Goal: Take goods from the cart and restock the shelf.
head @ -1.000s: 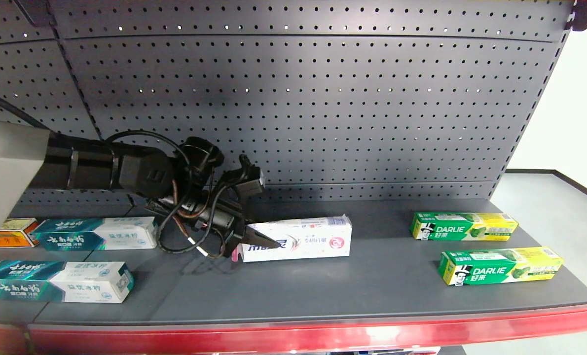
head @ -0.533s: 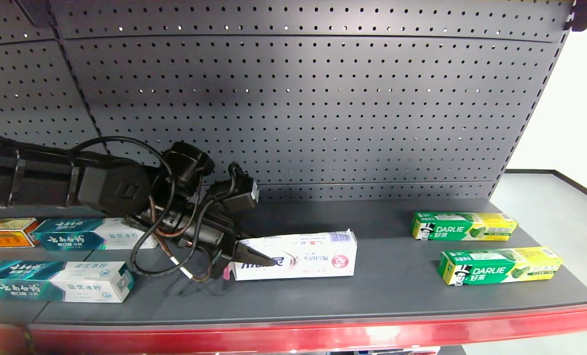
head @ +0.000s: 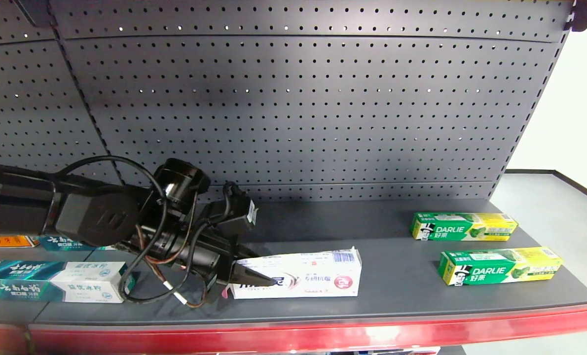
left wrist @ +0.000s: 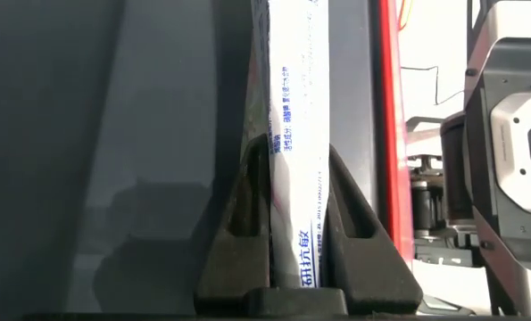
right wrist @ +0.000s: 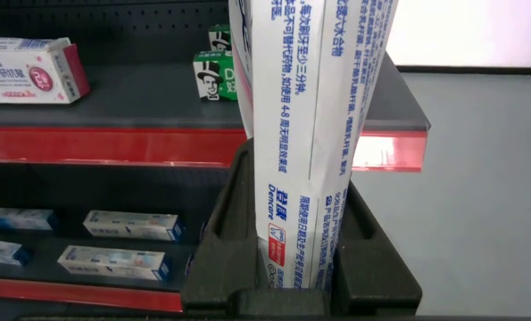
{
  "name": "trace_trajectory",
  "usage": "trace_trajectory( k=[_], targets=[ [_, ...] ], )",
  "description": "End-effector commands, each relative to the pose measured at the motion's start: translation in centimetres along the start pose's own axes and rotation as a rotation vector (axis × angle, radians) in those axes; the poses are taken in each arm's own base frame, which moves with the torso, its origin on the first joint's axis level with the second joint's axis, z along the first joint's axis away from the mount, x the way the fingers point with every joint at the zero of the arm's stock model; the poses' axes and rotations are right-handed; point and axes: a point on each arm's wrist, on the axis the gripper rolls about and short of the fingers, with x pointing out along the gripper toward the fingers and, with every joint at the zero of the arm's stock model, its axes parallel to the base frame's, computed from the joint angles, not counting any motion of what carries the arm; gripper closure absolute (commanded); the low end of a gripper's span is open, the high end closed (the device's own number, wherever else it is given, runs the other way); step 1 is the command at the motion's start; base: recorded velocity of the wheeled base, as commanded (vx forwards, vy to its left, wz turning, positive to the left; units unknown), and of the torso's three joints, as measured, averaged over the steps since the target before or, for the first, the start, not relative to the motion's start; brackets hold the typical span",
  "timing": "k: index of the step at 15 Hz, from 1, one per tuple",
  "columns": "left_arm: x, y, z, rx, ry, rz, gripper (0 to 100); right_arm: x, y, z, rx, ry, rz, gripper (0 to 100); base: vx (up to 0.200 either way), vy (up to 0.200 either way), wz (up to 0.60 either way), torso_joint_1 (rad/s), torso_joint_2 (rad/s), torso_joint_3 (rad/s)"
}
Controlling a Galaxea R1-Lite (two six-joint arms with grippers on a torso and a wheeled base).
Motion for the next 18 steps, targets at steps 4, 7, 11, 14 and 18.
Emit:
trace_trajectory(
  k=[4, 7, 11, 14, 18],
  targets=[
    [0.0, -0.1, -0.1, -0.004, 0.003, 0.000, 100, 0.0, 0.0, 0.0, 0.000, 0.002, 0.000, 100, 0.000, 0.000, 0.00, 0.000, 0.00, 0.000],
    [0.1, -0.1, 0.0, 0.003, 0.002, 0.000, 0, 0.0, 0.0, 0.0, 0.000, 0.000, 0.001, 100, 0.000, 0.000, 0.00, 0.000, 0.00, 0.000],
    [0.0, 0.0, 0.0, 0.004, 0.001, 0.002, 0, 0.0, 0.0, 0.0, 0.000, 0.000, 0.001, 100, 0.000, 0.000, 0.00, 0.000, 0.00, 0.000],
    [-0.2, 0.1, 0.5, 0.016, -0.007, 0.011, 0, 0.0, 0.0, 0.0, 0.000, 0.000, 0.001, 100, 0.000, 0.000, 0.00, 0.000, 0.00, 0.000],
    [-1.6, -0.5, 1.9, 0.057, -0.037, 0.045, 0, -0.1, 0.1, 0.2, -0.003, -0.005, 0.045, 100, 0.000, 0.000, 0.00, 0.000, 0.00, 0.000]
  ],
)
